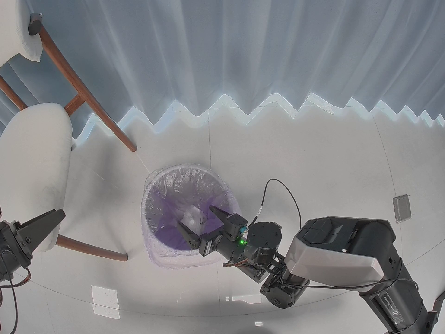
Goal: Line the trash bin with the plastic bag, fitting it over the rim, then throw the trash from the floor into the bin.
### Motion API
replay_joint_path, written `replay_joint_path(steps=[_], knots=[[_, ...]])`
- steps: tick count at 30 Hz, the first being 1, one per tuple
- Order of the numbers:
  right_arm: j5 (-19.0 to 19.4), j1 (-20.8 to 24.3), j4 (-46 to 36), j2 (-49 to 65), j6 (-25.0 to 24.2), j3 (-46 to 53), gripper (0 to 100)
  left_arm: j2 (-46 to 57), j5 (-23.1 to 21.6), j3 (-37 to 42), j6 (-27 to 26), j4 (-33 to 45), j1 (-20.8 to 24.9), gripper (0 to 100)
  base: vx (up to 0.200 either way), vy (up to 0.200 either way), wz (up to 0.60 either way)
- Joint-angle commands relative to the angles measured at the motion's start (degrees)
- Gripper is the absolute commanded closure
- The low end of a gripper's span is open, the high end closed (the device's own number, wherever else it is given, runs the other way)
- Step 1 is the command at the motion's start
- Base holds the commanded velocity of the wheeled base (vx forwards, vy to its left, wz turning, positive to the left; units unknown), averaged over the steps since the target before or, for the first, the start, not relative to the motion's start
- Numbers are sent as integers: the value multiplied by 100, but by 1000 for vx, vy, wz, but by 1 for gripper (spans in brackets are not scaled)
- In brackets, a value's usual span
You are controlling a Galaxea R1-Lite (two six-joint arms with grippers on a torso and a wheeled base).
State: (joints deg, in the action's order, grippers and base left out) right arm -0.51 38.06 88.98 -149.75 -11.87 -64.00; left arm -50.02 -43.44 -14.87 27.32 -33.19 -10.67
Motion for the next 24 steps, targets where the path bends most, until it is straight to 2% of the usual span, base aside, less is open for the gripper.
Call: replay_joint_path(steps=[1, 8, 14, 19, 21, 24], knots=[[-2, 0, 102, 51, 1, 10, 0, 10, 2, -7, 1, -12, -6, 0, 0, 0, 0], [-37, -9, 102, 429, -78, 195, 0, 45, -7, -33, 1, -12, 3, 0, 0, 0, 0], [-204, -35, 102, 1536, -113, 1109, 0, 54, 2, -33, -16, -12, 21, 0, 0, 0, 0], [-406, -185, 93, 2618, -69, 2111, 0, 27, -25, 11, -781, -12, 47, 0, 0, 0, 0], [-459, -334, 93, 3092, -61, 2586, 0, 10, -33, 99, -1334, -3, 38, 0, 0, 0, 0], [-459, -484, 93, 3479, -61, 2999, 0, 36, -33, 160, -1519, -3, 38, 0, 0, 0, 0]])
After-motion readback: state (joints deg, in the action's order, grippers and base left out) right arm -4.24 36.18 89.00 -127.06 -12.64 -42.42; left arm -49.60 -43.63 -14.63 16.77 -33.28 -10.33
